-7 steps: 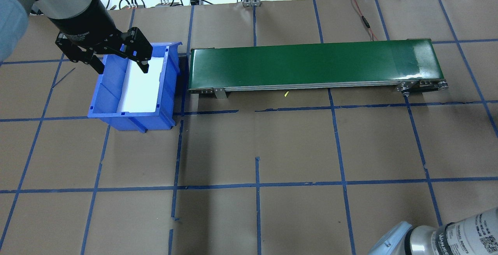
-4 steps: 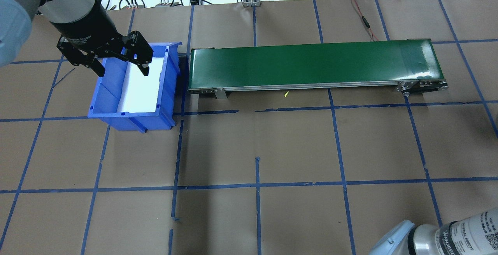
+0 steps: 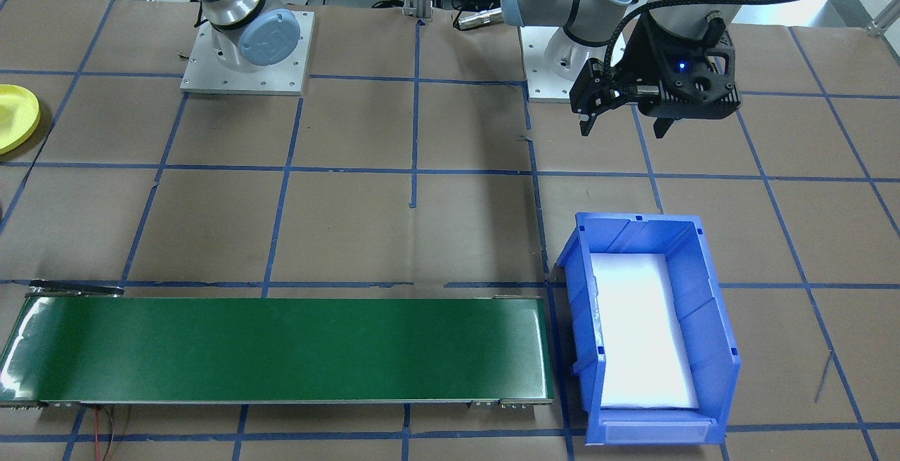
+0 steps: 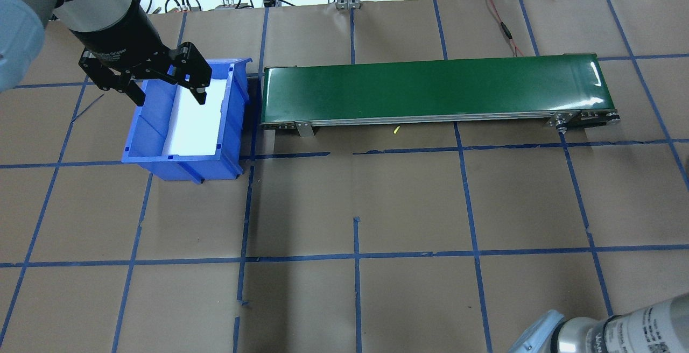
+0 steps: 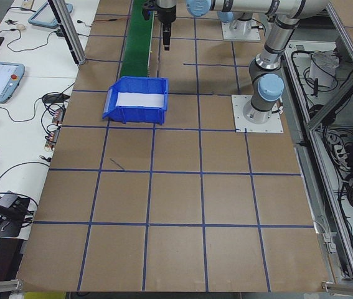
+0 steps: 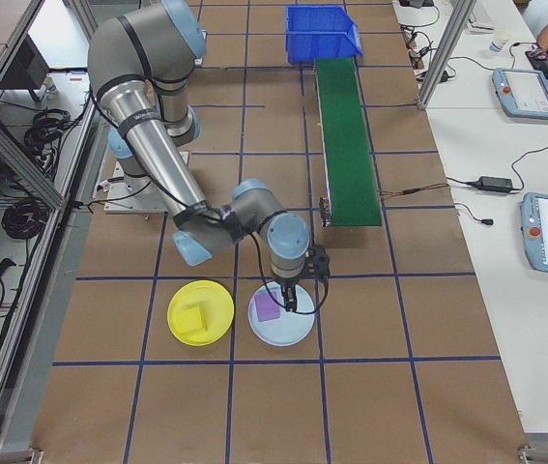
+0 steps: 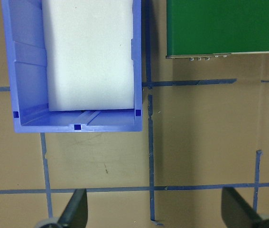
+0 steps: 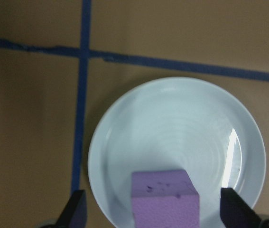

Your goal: Move block left to right into plate

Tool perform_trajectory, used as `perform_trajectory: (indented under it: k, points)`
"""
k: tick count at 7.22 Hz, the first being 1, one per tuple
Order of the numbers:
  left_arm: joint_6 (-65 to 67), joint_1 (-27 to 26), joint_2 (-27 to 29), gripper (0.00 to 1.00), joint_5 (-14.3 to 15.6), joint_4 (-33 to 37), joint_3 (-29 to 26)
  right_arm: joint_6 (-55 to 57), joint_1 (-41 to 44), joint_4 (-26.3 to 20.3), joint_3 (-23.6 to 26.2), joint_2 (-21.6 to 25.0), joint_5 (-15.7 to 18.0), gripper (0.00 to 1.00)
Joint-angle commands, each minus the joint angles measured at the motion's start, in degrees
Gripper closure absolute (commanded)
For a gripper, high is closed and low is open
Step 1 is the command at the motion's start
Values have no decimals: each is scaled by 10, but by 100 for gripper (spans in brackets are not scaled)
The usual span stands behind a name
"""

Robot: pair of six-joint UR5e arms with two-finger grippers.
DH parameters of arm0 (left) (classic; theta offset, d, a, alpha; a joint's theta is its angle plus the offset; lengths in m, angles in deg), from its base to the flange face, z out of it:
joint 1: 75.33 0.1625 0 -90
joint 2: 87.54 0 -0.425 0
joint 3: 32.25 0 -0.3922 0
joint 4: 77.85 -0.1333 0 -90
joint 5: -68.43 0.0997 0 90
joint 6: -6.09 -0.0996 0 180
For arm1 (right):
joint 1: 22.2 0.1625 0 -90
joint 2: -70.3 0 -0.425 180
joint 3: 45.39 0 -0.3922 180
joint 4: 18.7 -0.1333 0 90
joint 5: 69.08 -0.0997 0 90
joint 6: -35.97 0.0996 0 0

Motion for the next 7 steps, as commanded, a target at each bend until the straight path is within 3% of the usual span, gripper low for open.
perform_trajectory:
  k: [1,4,7]
  points:
    - [1,0,0,0,0,-3,0,253,138,-79,-1,94,-4,0]
    - [-4,1,-1,0,0,-9,2,566,374,-161,-39,109,-2,0]
    - [-1,2,-1,0,-1,-14,-1,736,540,-197,-72,110,20,0]
